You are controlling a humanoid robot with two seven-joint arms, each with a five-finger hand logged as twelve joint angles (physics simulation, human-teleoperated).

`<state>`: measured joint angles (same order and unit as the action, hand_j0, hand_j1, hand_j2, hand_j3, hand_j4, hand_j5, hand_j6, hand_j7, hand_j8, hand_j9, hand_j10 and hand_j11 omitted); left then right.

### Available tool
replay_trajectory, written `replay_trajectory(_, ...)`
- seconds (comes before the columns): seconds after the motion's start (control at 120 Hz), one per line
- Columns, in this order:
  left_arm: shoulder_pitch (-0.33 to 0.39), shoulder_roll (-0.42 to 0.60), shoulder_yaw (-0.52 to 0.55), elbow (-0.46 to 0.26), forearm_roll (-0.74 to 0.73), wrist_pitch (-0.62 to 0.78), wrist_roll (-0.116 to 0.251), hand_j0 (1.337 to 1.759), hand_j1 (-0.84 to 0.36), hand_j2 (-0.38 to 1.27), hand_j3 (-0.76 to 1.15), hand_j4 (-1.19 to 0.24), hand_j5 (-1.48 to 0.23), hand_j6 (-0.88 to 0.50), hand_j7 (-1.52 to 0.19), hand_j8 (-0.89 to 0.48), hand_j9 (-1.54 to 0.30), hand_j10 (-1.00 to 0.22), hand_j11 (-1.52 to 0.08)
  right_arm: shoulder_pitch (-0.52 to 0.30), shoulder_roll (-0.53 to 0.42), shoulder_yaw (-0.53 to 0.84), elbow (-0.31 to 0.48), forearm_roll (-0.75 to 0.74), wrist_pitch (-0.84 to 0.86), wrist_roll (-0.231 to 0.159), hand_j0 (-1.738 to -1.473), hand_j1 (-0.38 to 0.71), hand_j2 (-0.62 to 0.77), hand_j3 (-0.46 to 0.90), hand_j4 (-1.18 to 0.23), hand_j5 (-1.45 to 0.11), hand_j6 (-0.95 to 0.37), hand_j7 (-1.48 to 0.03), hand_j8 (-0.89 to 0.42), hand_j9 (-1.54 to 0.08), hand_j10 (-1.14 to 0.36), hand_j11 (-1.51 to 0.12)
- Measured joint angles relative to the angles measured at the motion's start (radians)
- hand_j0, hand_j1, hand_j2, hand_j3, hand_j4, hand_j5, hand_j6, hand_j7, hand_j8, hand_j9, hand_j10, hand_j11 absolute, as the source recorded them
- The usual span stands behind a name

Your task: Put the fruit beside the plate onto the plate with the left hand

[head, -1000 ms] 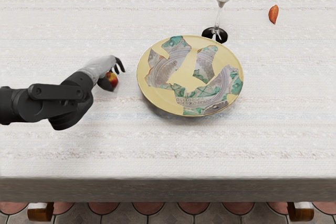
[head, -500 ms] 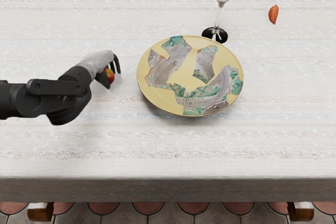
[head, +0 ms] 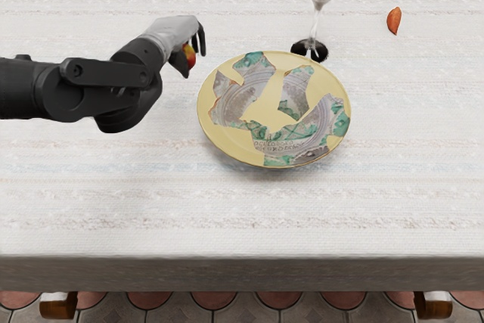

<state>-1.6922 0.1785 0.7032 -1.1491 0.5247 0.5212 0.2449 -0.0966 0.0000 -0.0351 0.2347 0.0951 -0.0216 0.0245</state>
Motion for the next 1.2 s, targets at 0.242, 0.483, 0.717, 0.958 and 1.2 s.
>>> replay_trajectory(0.242,-0.038,-0.158,0.06,0.043,-0.089,0.003,0.001,1.654,-0.31,0.43,0.0,-0.74,-1.05,-0.53,-1.03,-0.4,-1.03,-0.51,-1.02,0.0,0.0,0.0,0.0,0.0,0.0,0.0,-1.658,-0.31,-0.01,0.0,-0.03,-0.04,-0.03,-0.04,-0.03,-0.04,-0.03,-0.04)
replay_trajectory(0.483,-0.037,-0.178,0.068,0.068,-0.11,0.003,0.012,1.654,-0.29,0.42,0.0,-0.75,-1.07,-0.56,-1.05,-0.41,-1.05,-0.54,-1.03,0.0,0.0,0.0,0.0,0.0,0.0,0.0,-1.658,-0.31,-0.01,0.0,-0.03,-0.04,-0.03,-0.04,-0.03,-0.04,-0.03,-0.04)
replay_trajectory(0.717,-0.005,-0.178,0.062,0.063,-0.146,0.0,0.012,1.655,-0.3,0.46,0.0,-0.75,-1.08,-0.56,-1.07,-0.42,-1.03,-0.55,-1.03,0.0,0.0,0.0,0.0,0.0,0.0,0.0,-1.658,-0.31,-0.01,0.0,-0.03,-0.04,-0.03,-0.04,-0.03,-0.04,-0.03,-0.04)
replay_trajectory(0.958,0.006,-0.178,0.054,0.057,-0.153,-0.005,0.008,1.655,-0.32,0.57,0.0,-0.75,-1.07,-0.6,-1.06,-0.46,-1.03,-0.59,-1.02,0.0,0.0,0.0,0.0,0.0,0.0,0.0,-1.658,-0.31,-0.01,0.0,-0.03,-0.04,-0.03,-0.04,-0.03,-0.04,-0.03,-0.04)
replay_trajectory(1.2,0.013,-0.178,0.052,0.063,-0.151,-0.004,0.0,1.657,-0.19,0.36,0.0,-0.55,-0.75,-0.49,-0.75,-0.4,-0.74,-0.47,-0.73,0.0,0.0,0.0,0.0,0.0,0.0,0.0,-1.658,-0.31,-0.01,0.0,-0.03,-0.04,-0.03,-0.04,-0.03,-0.04,-0.03,-0.04)
